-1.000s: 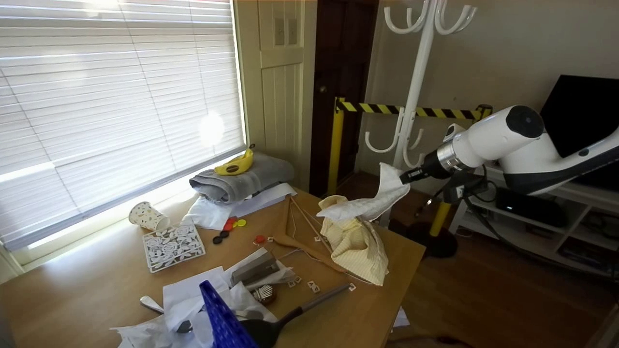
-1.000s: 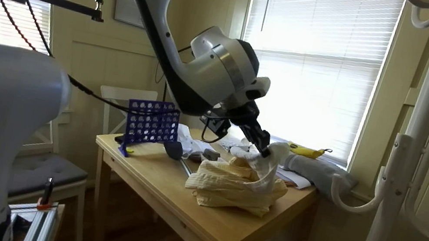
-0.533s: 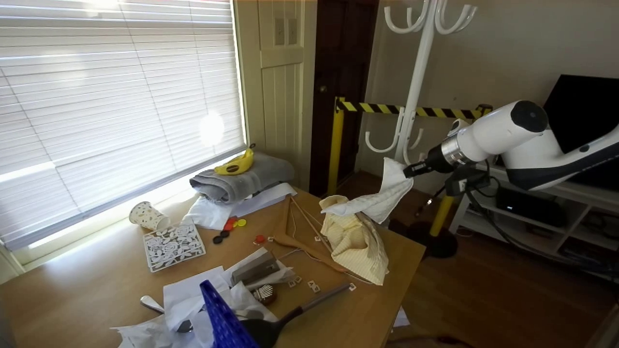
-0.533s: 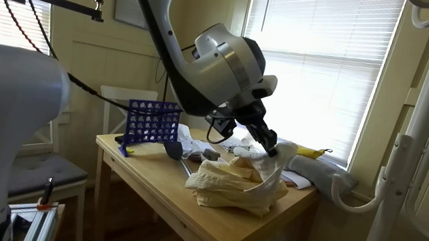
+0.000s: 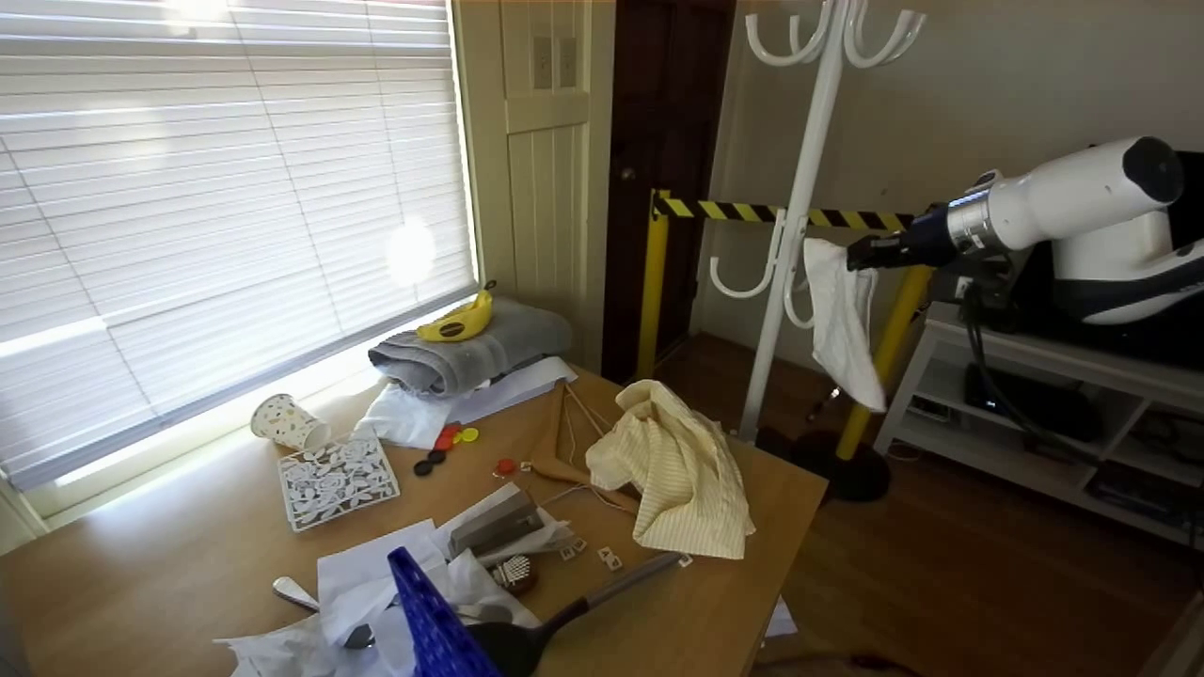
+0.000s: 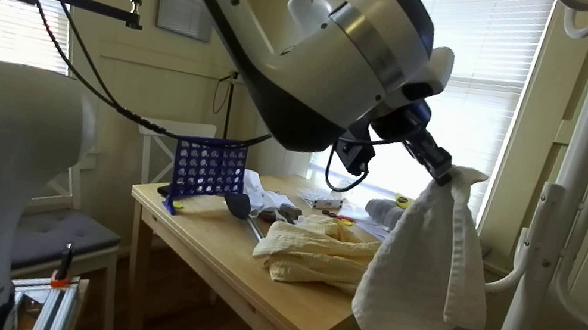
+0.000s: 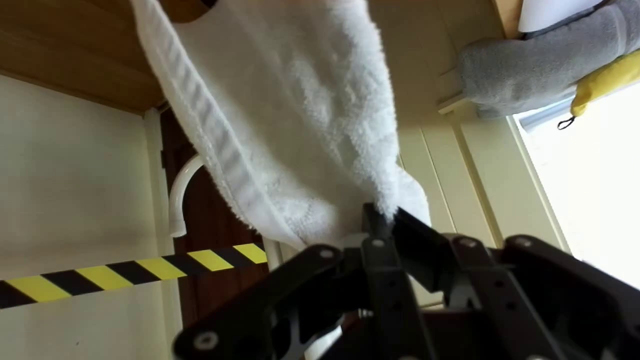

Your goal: Hang the white towel on the coat rack

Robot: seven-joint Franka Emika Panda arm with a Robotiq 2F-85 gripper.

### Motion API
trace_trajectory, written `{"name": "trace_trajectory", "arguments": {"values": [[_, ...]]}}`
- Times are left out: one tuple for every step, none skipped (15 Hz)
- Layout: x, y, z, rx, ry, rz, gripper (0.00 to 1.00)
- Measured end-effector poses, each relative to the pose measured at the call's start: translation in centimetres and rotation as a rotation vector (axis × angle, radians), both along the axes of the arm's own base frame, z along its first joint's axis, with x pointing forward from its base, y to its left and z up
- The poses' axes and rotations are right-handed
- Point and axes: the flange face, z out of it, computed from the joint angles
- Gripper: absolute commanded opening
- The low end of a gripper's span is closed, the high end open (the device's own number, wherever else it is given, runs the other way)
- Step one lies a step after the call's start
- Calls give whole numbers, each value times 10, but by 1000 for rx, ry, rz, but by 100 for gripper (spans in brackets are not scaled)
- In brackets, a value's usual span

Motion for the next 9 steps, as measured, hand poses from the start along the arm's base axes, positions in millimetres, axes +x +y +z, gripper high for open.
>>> {"name": "trace_trajectory", "arguments": {"values": [[1,4,-2,0,4,7,8],[1,9,-3,-2,7,15,8],[1,11,-3,-3,8,20,2],[1,11,-3,-3,8,21,2],[2,12,-5,-6,12,18,2],[3,14,-5,-8,12,21,2],[5,18,-3,-9,8,32,2],[9,22,2,-13,-3,54,2],[14,25,8,-16,-20,82,2]]}}
